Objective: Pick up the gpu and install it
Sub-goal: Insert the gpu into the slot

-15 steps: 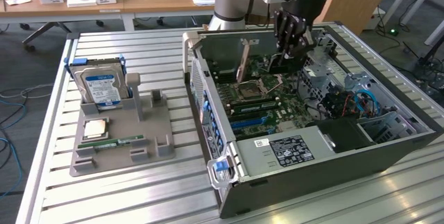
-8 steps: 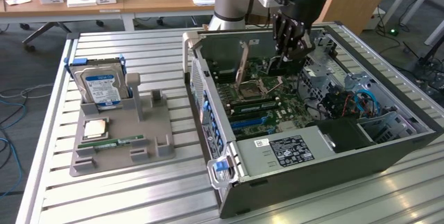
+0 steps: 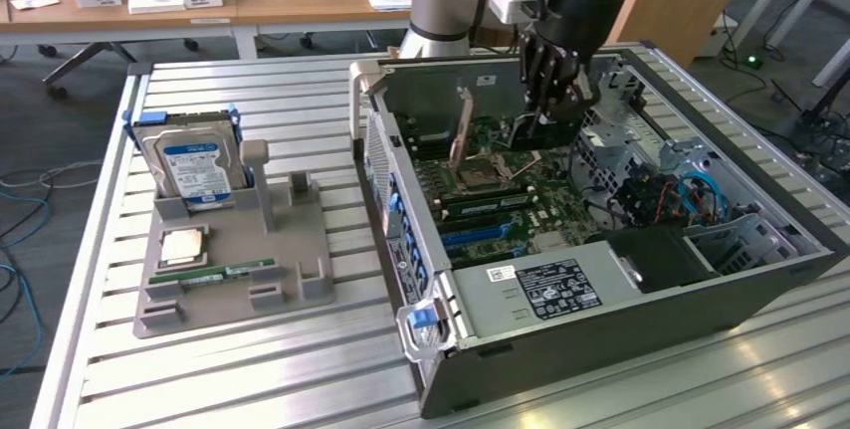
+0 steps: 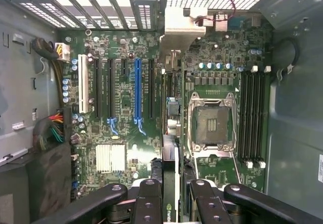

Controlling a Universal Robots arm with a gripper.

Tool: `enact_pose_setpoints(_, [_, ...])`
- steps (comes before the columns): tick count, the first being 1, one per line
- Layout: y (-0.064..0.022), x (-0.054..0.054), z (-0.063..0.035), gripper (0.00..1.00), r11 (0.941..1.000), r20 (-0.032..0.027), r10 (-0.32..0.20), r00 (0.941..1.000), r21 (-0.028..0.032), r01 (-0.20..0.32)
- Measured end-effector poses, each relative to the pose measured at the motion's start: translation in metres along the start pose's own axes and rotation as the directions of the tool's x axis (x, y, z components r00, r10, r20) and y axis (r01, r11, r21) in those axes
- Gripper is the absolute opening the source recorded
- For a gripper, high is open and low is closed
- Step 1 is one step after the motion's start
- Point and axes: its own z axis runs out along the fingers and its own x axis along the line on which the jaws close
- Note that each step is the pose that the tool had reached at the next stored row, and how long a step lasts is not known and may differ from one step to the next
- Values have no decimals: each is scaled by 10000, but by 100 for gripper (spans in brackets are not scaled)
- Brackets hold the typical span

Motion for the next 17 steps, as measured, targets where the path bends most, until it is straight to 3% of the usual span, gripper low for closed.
enact_pose_setpoints(9, [7, 8, 39, 26, 10000, 0, 0, 10000, 0, 0])
enact_pose_setpoints(17, [12, 108, 36, 26, 10000, -1, 0, 10000, 0, 0])
